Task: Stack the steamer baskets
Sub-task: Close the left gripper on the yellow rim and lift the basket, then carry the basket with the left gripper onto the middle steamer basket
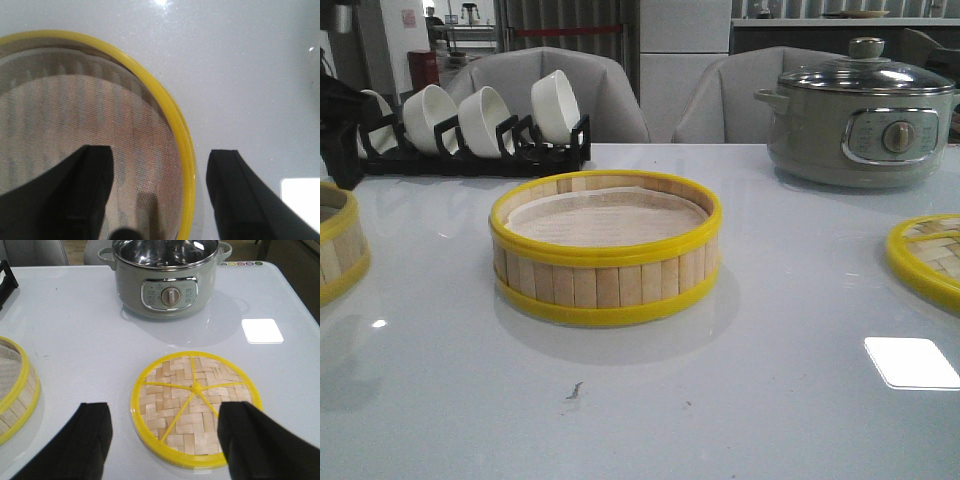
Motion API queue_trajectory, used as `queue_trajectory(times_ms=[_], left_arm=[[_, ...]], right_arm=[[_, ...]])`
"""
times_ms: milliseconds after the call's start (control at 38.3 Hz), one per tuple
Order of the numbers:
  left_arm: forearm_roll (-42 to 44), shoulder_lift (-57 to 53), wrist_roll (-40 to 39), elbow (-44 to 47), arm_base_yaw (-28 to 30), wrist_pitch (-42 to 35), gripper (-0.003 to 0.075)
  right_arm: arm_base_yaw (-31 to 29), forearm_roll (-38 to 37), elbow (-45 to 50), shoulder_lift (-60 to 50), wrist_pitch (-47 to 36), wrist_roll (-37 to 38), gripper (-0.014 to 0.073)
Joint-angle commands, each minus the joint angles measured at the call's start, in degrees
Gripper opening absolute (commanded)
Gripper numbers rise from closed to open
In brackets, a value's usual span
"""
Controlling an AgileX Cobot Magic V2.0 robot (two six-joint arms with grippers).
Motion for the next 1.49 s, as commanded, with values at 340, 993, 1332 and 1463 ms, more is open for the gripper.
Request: queue_trajectory(times_ms=[340,993,1332,1463], left_arm=[[-2.74,5.15,-0.58,-2.32,-0.24,-1.20,0.0413],[-2.55,3.71,1.78,-26.62,-13.43,14.77,0.0087],[-3.98,4.03,5.20,-35.17,-32.15,14.00,0.0087],[-4.12,4.71,5.20,-35.17,-34.81,13.62,0.0087]], right_arm=[[0.03,-0.46,-2.26,0.27,-3.90,-0.25,0.0559],[0.03,-0.46,-2.26,0.27,-3.71,-0.25,0.0559],[0.03,-0.46,-2.26,0.27,-3.66,-0.25,0.0559],[0.03,-0.46,-2.26,0.27,-3.66,-0.25,0.0559]])
